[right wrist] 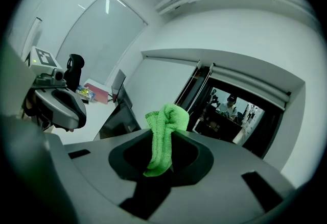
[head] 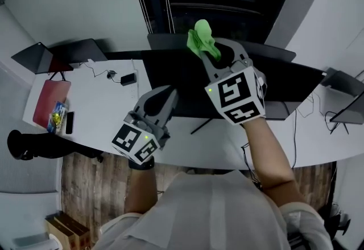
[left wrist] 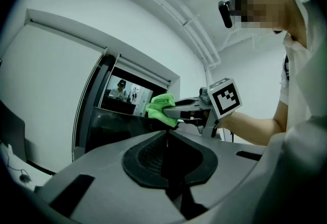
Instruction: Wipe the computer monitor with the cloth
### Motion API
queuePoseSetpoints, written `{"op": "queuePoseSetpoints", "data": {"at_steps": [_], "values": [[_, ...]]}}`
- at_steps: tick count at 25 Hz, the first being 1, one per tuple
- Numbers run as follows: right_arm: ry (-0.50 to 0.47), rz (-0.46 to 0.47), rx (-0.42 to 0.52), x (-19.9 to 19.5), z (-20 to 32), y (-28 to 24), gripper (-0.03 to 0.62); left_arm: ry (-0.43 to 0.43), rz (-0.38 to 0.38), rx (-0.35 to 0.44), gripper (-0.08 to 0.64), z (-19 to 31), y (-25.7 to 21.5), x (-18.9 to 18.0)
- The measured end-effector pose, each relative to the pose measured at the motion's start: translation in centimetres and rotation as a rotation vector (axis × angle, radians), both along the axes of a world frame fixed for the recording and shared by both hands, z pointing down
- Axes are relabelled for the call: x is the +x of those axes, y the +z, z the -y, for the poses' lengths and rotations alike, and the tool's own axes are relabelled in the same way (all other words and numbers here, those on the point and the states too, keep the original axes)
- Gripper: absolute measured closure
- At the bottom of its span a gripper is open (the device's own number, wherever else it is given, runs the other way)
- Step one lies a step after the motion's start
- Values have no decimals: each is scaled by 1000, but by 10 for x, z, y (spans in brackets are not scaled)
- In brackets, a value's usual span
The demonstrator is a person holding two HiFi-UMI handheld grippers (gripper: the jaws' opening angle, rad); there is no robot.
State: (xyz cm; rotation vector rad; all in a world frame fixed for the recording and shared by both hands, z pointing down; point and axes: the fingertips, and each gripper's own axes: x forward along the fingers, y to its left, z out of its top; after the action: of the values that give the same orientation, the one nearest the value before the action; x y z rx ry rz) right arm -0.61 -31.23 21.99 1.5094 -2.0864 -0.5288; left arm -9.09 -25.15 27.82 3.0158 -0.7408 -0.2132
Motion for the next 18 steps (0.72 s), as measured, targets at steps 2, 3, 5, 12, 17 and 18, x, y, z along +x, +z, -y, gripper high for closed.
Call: {"op": "queuePoseSetpoints", "data": {"at_steps": [2, 3, 5, 12, 17, 18], "values": [[4, 5, 0, 14, -5, 0, 522, 11, 3, -1, 538, -4, 0, 15], [6, 8, 0, 21, -8, 0, 522, 15, 5, -1, 538, -7, 0, 22], [9, 13, 1, 34, -14, 0, 522, 24, 10, -3, 538, -13, 1, 37], [29, 2, 7, 78, -34, 0, 522, 49, 27, -4, 538, -35, 2, 81], [42, -2, 10, 111, -47, -1, 522, 56, 29, -2, 538, -47, 1, 110], [43, 0, 10, 118, -50, -1, 522, 57, 28, -2, 538, -50, 1, 116]]}}
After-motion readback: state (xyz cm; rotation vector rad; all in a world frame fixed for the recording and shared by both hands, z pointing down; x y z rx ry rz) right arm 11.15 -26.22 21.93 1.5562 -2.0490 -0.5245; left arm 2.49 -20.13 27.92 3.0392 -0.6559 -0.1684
